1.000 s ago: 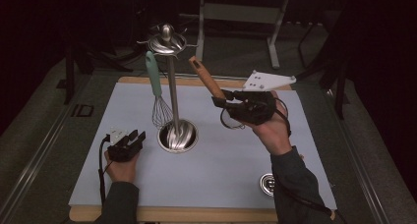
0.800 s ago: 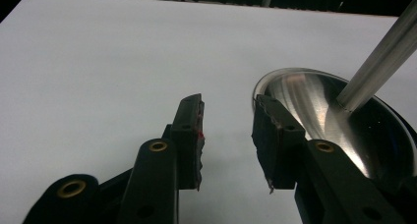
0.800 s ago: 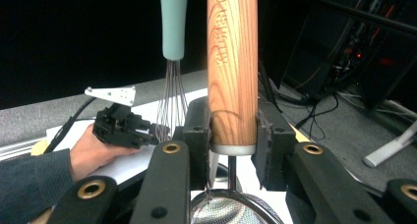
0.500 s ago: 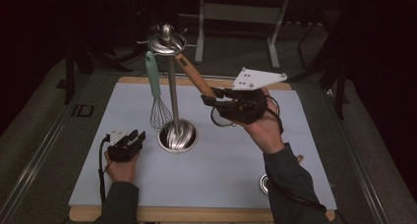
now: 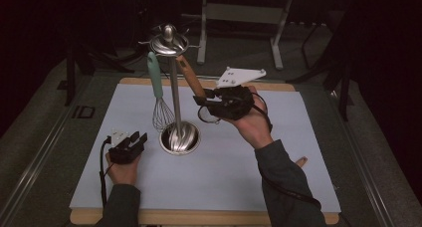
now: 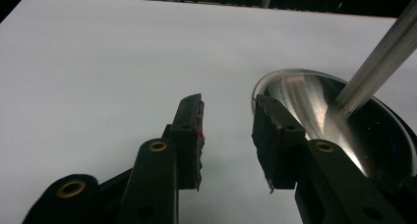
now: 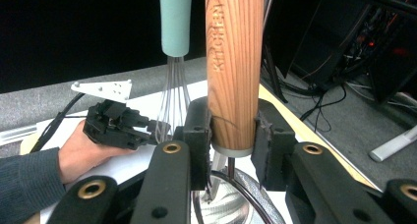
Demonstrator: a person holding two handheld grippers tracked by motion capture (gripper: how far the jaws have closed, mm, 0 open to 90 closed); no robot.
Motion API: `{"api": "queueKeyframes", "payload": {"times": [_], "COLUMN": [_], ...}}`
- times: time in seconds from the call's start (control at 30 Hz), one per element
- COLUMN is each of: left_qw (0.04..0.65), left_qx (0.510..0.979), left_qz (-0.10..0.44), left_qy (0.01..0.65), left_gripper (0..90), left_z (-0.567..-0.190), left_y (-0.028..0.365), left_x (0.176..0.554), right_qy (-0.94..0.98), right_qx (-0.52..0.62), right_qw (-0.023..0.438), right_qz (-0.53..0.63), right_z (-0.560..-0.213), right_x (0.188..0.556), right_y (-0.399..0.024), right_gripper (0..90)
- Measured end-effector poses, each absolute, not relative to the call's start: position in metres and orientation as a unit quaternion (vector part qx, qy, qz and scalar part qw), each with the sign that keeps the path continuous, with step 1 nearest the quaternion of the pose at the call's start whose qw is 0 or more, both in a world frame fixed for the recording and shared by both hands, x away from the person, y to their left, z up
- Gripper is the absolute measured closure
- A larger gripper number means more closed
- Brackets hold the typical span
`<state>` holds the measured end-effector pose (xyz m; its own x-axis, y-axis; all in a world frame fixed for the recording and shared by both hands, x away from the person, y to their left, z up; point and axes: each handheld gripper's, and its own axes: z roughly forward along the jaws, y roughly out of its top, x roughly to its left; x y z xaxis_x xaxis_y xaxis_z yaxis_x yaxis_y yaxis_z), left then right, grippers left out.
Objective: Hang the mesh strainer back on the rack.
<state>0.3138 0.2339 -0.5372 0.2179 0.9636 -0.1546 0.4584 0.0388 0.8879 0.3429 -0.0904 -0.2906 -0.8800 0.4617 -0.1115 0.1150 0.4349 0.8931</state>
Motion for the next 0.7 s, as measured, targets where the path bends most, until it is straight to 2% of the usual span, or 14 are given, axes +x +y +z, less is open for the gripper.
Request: {"api": "queueKeyframes", "payload": {"times": [0.4,0.47,0.7], "left_qw": [0.454,0.455,0.455], "left_qx": [0.635,0.635,0.635], "left_qz": [0.278,0.277,0.277], "left_qy": [0.559,0.559,0.56], "left_gripper": [64.3,64.1,64.0], "left_z": [-0.537,-0.537,-0.537], "left_y": [0.234,0.234,0.234], "left_x": [0.314,0.314,0.314], "right_qy": [0.838,0.843,0.856], "right_qx": [0.178,0.172,0.158], "right_qw": [0.152,0.16,0.19], "right_qz": [0.493,0.484,0.455], "right_z": [-0.294,-0.296,-0.299], "right_x": [0.354,0.352,0.344], "right_y": [-0.072,-0.069,-0.065], "right_gripper": [69.3,64.3,63.3]}}
